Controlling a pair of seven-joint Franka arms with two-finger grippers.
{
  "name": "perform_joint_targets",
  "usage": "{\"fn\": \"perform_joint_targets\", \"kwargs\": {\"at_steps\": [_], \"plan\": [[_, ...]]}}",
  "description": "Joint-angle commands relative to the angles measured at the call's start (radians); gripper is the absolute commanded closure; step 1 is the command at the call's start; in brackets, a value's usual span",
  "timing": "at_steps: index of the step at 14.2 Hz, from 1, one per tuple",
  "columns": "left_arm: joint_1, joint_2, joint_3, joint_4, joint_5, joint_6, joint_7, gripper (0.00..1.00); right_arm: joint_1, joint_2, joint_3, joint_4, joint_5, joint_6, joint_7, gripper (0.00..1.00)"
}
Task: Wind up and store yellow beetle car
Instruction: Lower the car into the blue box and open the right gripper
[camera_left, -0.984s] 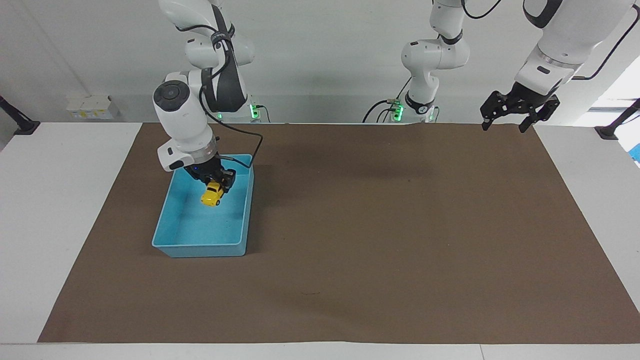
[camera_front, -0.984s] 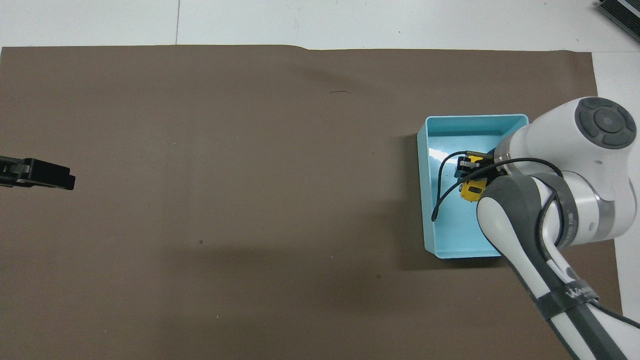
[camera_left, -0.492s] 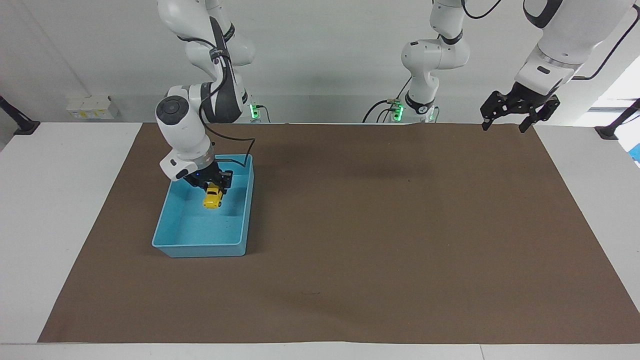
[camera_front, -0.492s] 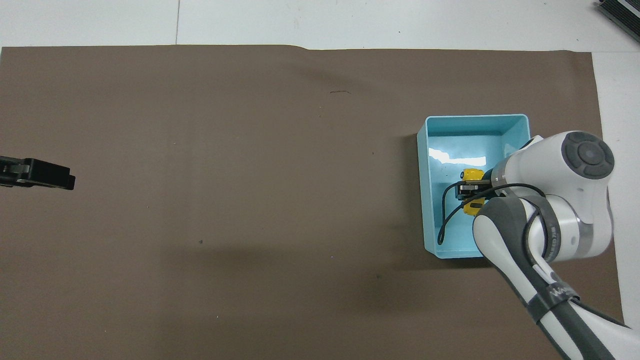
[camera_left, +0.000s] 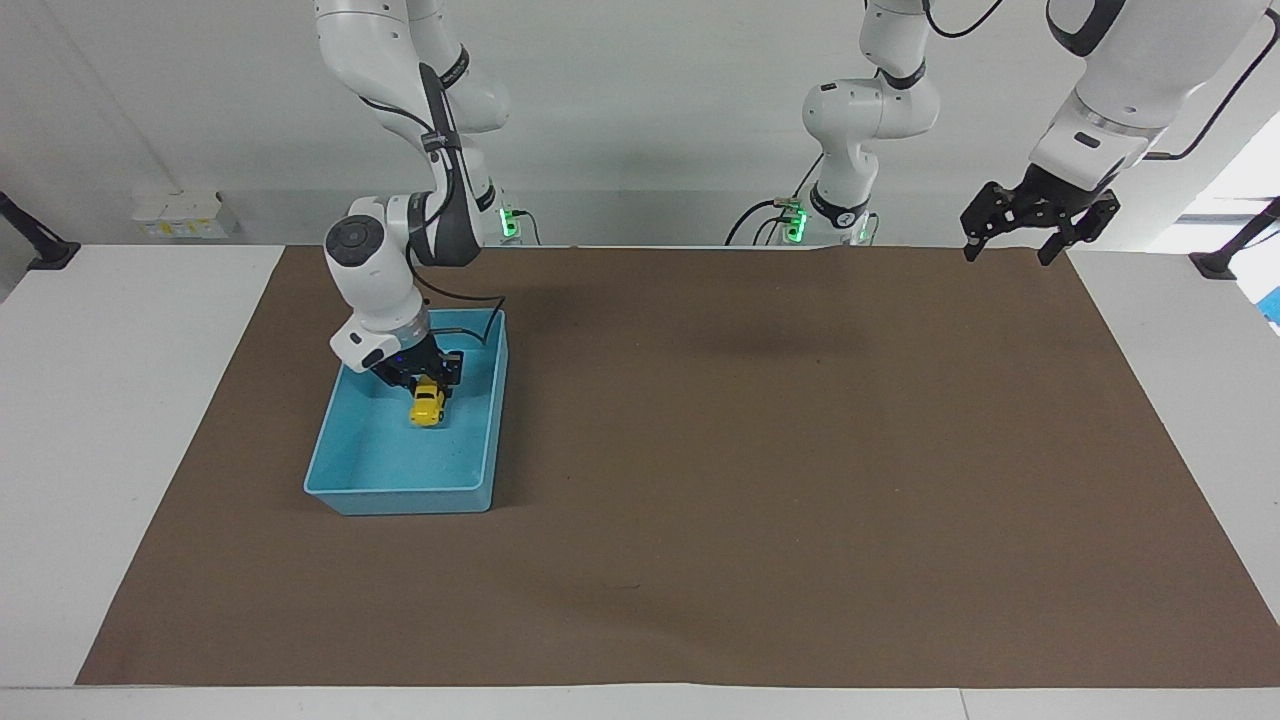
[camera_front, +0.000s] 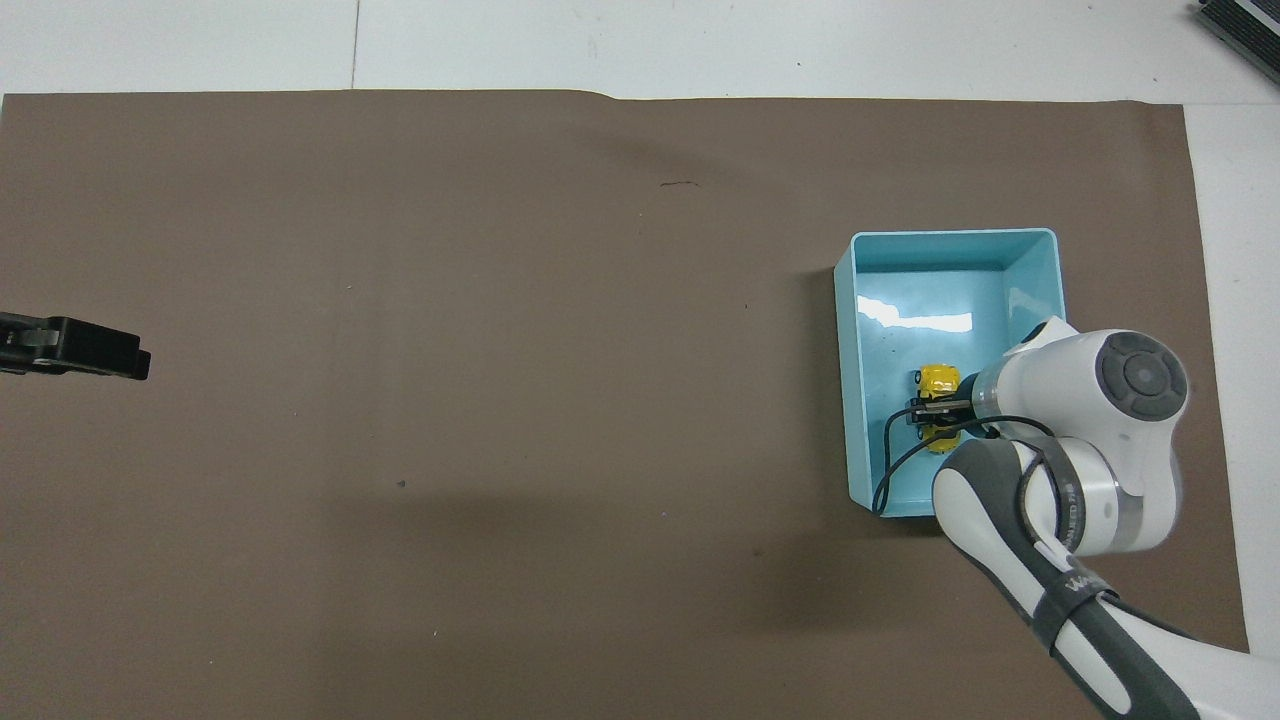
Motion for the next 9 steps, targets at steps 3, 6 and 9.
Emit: {"fn": "perform_joint_targets", "kwargs": {"at_steps": [3, 6, 9], "plan": [[0.017, -0.011, -0.011, -0.007, 0.014, -0.011, -0.002, 0.00, -0.010, -0.013, 0.007, 0.047, -0.011, -0.032, -0.012, 0.00], [0.017, -0.011, -0.011, -0.007, 0.014, -0.011, -0.002, 0.00, -0.019, -0.015, 0.007, 0.171, -0.013, -0.173, -0.013, 0.00], [0.017, -0.011, -0.011, -0.007, 0.014, -0.011, -0.002, 0.00, -0.034, -0.013, 0.004, 0.277, -0.013, -0.267, -0.007, 0.00]]}}
